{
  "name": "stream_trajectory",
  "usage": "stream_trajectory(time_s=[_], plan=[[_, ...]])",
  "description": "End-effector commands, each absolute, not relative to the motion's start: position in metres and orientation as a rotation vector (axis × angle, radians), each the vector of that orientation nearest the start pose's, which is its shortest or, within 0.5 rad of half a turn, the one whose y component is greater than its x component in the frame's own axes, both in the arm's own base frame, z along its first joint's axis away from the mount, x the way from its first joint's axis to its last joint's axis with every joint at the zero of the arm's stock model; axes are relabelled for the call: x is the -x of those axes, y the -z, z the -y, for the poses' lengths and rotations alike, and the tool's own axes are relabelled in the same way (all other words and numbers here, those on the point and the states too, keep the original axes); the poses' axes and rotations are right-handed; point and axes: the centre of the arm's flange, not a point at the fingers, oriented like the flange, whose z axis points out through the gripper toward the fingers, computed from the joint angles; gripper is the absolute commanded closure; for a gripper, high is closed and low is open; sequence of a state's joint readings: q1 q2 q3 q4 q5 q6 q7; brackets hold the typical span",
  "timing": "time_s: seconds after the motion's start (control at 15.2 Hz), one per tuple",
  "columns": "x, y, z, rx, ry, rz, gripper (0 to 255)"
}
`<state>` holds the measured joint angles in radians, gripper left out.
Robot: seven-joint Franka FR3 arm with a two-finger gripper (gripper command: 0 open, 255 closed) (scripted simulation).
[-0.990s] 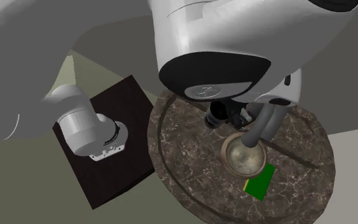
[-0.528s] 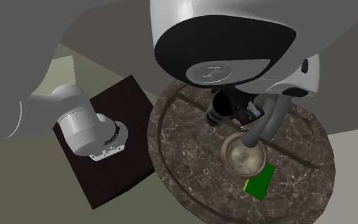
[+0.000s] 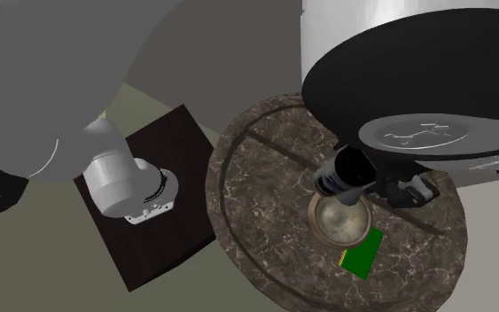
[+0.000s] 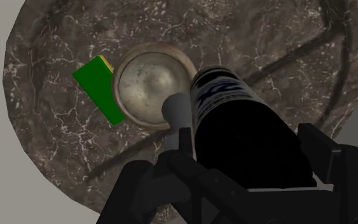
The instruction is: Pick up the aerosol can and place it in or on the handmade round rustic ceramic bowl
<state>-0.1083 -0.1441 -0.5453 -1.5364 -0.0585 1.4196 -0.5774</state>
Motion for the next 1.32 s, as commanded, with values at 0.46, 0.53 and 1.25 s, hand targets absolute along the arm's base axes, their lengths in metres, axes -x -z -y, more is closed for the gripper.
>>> stream_trajectory(time_s=[0.46,0.53,1.25], plan=[[-0.393,-0.729,0.416,3.131,0.024,-0.122,255],[-0.393,-0.724,0.416,3.131,0.024,-0.122,255],[-0.393,-0.666,0.416,3.131,0.024,-0.122,255]])
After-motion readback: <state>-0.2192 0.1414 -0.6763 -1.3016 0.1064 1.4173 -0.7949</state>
